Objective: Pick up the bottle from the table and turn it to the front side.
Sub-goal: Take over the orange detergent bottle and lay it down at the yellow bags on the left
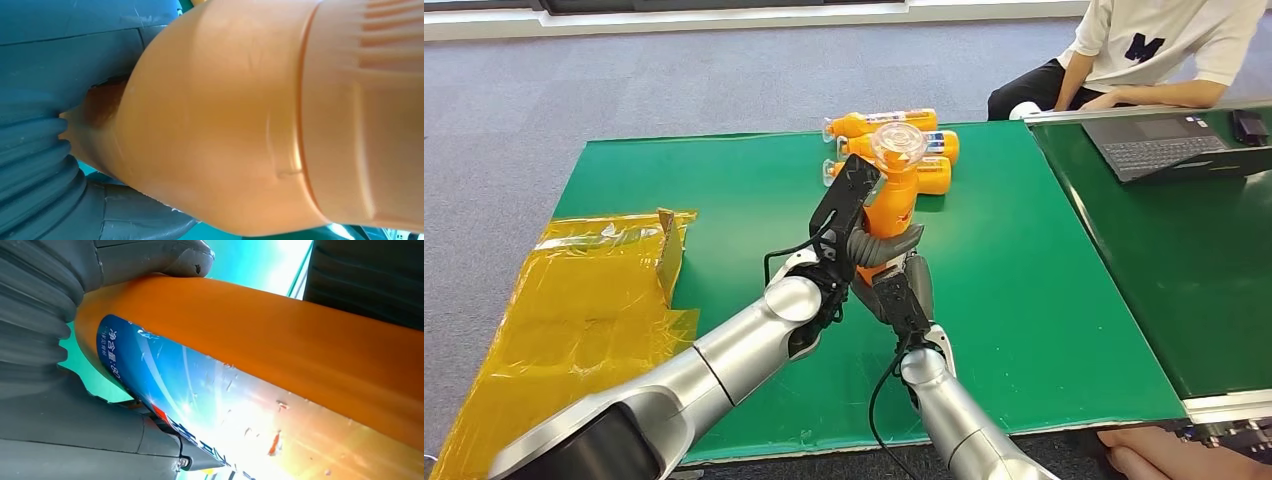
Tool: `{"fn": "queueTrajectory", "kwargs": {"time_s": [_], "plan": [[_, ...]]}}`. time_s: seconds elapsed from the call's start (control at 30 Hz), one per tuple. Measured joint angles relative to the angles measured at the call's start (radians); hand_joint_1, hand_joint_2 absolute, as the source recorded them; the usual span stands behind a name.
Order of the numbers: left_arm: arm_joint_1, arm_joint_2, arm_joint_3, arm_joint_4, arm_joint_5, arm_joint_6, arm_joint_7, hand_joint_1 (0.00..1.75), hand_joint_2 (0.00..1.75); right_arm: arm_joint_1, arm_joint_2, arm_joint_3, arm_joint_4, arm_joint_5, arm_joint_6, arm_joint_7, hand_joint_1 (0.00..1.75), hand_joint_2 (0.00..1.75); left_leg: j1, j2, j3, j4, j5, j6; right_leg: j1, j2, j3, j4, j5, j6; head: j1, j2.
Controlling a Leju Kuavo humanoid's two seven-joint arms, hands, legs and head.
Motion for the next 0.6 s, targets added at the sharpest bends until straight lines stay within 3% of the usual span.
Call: {"fn": "queueTrajectory", "kwargs": {"time_s": [0.33,0.37,0.47,0.5,0.6], "plan": [[0.003,-0.005,0.031,-0.005,-0.038,0.024,-0.025,1.75,1.75,0.005,-0.012,0.017,-0.023,-0.013,-0.018,0.0,1.75,1.75,0.0,0.0,0.0,0.0,0.0,0.0,0.0,0.0,0.0,0.0,0.0,0.0,0.0,0.0],[0.004,-0.006,0.039,-0.007,-0.055,0.021,-0.024,1.75,1.75,0.006,-0.014,0.019,-0.027,-0.013,-0.019,0.001,1.54,1.75,0.0,0.0,0.0,0.0,0.0,0.0,0.0,0.0,0.0,0.0,0.0,0.0,0.0,0.0],[0.008,-0.006,0.073,-0.016,-0.13,0.011,-0.015,1.75,1.75,0.006,-0.02,0.025,-0.047,-0.002,-0.025,0.019,0.41,1.75,0.0,0.001,0.0,0.0,0.0,0.0,0.0,0.001,0.0,0.0,0.0,0.0,0.0,0.0],[0.01,-0.006,0.085,-0.019,-0.151,0.008,-0.013,1.75,1.75,0.006,-0.022,0.028,-0.055,0.008,-0.028,0.032,0.23,1.75,0.0,0.001,0.0,0.0,0.0,0.0,0.0,0.001,0.0,0.0,0.0,0.0,0.0,0.0],[0.014,-0.006,0.117,-0.023,-0.192,-0.004,-0.007,1.75,1.75,0.007,-0.032,0.034,-0.081,0.042,-0.032,0.074,0.11,1.75,0.0,0.001,0.0,0.0,0.0,0.0,0.0,0.001,-0.001,0.0,0.0,0.0,0.0,0.0]]}}
